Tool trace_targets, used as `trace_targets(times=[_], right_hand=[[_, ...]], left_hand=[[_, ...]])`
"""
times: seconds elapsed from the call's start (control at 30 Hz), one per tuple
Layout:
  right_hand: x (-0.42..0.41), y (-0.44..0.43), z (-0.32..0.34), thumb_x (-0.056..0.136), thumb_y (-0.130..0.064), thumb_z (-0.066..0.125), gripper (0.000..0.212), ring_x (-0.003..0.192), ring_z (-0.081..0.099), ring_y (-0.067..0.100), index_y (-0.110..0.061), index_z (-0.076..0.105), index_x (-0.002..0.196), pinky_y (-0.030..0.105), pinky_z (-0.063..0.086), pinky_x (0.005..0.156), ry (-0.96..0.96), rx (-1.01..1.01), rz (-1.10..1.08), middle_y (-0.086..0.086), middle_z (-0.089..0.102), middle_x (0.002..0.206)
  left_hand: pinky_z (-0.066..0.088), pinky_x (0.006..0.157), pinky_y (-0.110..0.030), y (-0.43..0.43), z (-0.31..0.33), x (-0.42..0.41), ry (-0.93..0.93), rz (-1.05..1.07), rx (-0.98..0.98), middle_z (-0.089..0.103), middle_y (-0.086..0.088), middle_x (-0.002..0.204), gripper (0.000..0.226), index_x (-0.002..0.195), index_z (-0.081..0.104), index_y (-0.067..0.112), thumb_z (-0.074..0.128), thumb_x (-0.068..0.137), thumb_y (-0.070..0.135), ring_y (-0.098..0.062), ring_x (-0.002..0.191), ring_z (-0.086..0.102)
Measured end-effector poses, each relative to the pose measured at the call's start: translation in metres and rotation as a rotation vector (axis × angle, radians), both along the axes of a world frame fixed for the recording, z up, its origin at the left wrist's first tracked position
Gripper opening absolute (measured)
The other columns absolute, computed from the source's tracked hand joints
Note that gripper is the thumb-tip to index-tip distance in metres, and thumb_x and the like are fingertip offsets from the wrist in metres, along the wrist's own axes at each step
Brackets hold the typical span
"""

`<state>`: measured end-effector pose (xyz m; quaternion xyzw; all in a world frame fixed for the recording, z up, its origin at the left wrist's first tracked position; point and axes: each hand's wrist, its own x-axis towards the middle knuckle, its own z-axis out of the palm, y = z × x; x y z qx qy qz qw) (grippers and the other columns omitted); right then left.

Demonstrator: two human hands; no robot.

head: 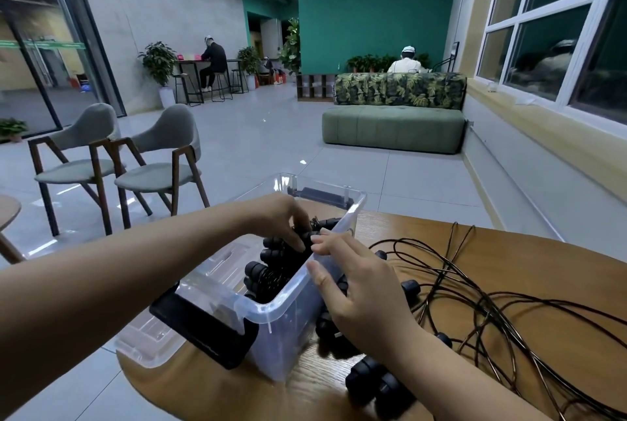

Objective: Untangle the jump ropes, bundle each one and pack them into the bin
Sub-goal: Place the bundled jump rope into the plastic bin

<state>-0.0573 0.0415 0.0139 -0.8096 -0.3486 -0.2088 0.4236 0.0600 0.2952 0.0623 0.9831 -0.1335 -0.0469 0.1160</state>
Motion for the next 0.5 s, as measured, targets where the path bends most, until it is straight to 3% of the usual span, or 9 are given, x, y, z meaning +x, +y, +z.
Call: trace_targets(times=[0.13,0.27,0.33,0.43,0.5], right_hand=[[0.000,-0.004,0.000,0.103,-0.045,0.061,0.024,0.137,0.053,-0.007,-0.032,0.068,0.122,0.033,0.057,0.101,-0.004,-0.021,0.030,-0.023,0.064,0.141],[0.003,-0.010,0.005,0.102,-0.040,0.068,0.024,0.143,0.046,-0.011,-0.033,0.067,0.126,0.036,0.050,0.113,0.045,-0.041,0.094,-0.025,0.061,0.146],[0.004,-0.015,0.010,0.100,-0.043,0.069,0.037,0.142,0.046,-0.010,-0.040,0.060,0.136,0.033,0.050,0.111,0.066,-0.122,0.140,-0.030,0.052,0.152],[0.008,-0.017,0.012,0.093,-0.051,0.077,0.068,0.128,0.053,-0.003,-0.052,0.043,0.152,0.015,0.044,0.087,-0.018,-0.345,0.136,-0.034,0.035,0.157],[0.013,-0.011,0.014,0.093,-0.050,0.079,0.062,0.124,0.056,0.000,-0.049,0.052,0.149,0.013,0.040,0.083,-0.058,-0.377,0.131,-0.031,0.040,0.153]], left_hand=[[0.055,0.076,-0.032,-0.010,-0.010,-0.002,-0.223,-0.188,0.203,0.072,0.015,0.087,0.030,0.105,0.073,0.041,0.085,0.078,0.044,-0.009,0.081,0.063],[0.060,0.088,-0.040,0.003,-0.006,-0.005,-0.083,-0.022,0.048,0.070,0.022,0.096,0.043,0.104,0.067,0.043,0.094,0.072,0.040,-0.008,0.094,0.072],[0.059,0.093,-0.040,0.002,-0.005,-0.010,-0.066,-0.024,0.039,0.070,0.023,0.102,0.058,0.122,0.065,0.044,0.095,0.072,0.040,-0.008,0.097,0.071],[0.054,0.101,-0.037,-0.002,-0.008,-0.017,-0.060,-0.039,0.070,0.063,0.016,0.135,0.103,0.154,0.026,0.057,0.090,0.074,0.048,-0.008,0.113,0.064],[0.047,0.112,-0.039,0.001,-0.008,-0.016,-0.103,-0.094,0.187,0.042,0.014,0.161,0.102,0.157,0.017,0.064,0.082,0.079,0.053,-0.010,0.137,0.050]])
